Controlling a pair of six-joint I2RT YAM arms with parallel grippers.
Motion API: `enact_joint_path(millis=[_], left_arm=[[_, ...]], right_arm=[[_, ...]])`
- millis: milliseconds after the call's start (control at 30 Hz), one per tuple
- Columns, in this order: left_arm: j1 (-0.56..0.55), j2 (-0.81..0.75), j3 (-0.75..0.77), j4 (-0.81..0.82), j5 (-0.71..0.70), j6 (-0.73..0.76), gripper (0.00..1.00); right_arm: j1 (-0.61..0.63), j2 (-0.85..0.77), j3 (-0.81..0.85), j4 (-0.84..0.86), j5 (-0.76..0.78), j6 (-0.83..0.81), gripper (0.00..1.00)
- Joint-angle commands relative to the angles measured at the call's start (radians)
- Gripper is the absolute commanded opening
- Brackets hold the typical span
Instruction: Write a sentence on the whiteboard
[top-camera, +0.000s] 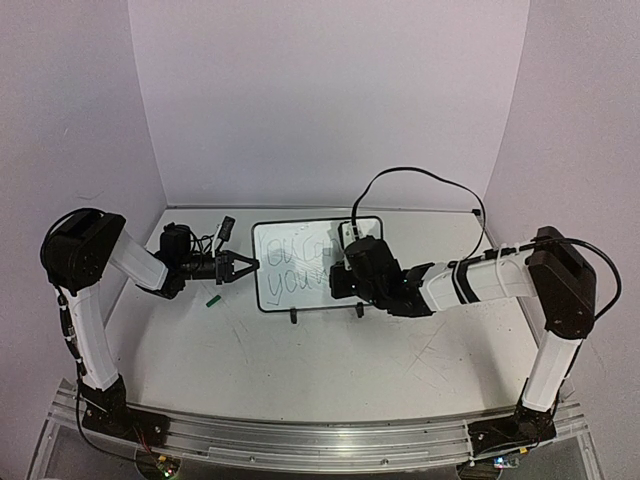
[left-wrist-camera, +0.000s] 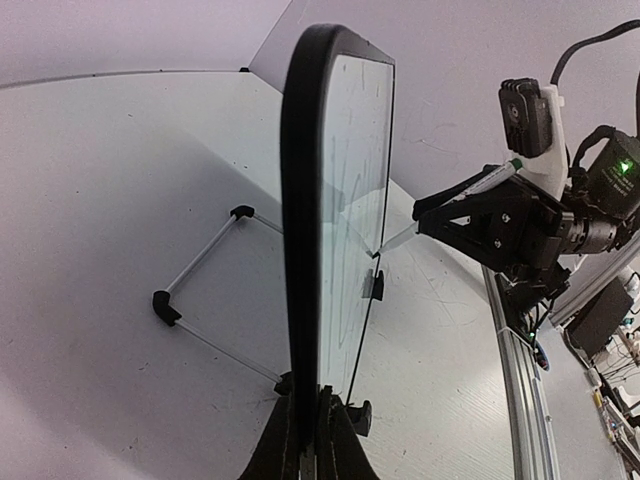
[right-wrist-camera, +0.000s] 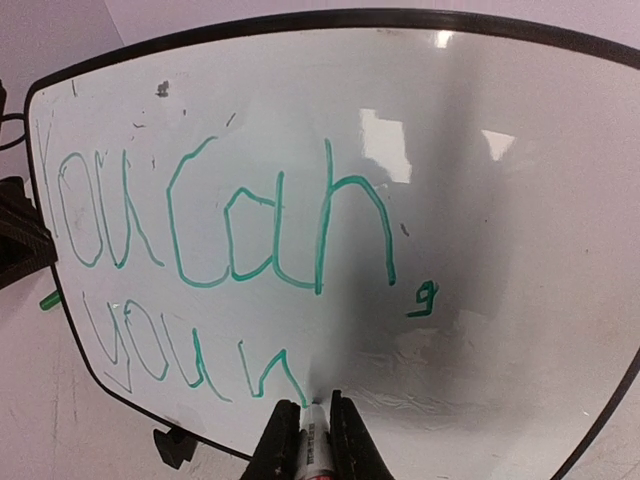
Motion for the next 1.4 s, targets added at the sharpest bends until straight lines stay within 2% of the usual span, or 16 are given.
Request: enact_joint_path(millis=[0, 367, 700, 1367], left_arm=[[-0.001, -0.018, 0.023, -0.050, -0.052, 0.041, 0.00], [-0.002, -0.017, 0.024, -0.052, -0.051, 0.043, 0.00], [-0.001, -0.015, 0.026, -0.054, -0.052, 0.043, 0.00], [-0.003, -0.009, 0.036, -0.062, -0.052, 0.047, 0.00]], right_arm=[[-0.028, -0.044, 0.054, -0.001, 0.074, -0.044, 0.00], [-0.038, -0.058, 0.068, -0.002, 0.069, -0.065, 0.00], [-0.024, -0.172, -0.030, 0.024, -0.005, -0.008, 0.00], [-0.051, -0.063, 0.039, 0.027, -0.033, -0.011, 0.00]])
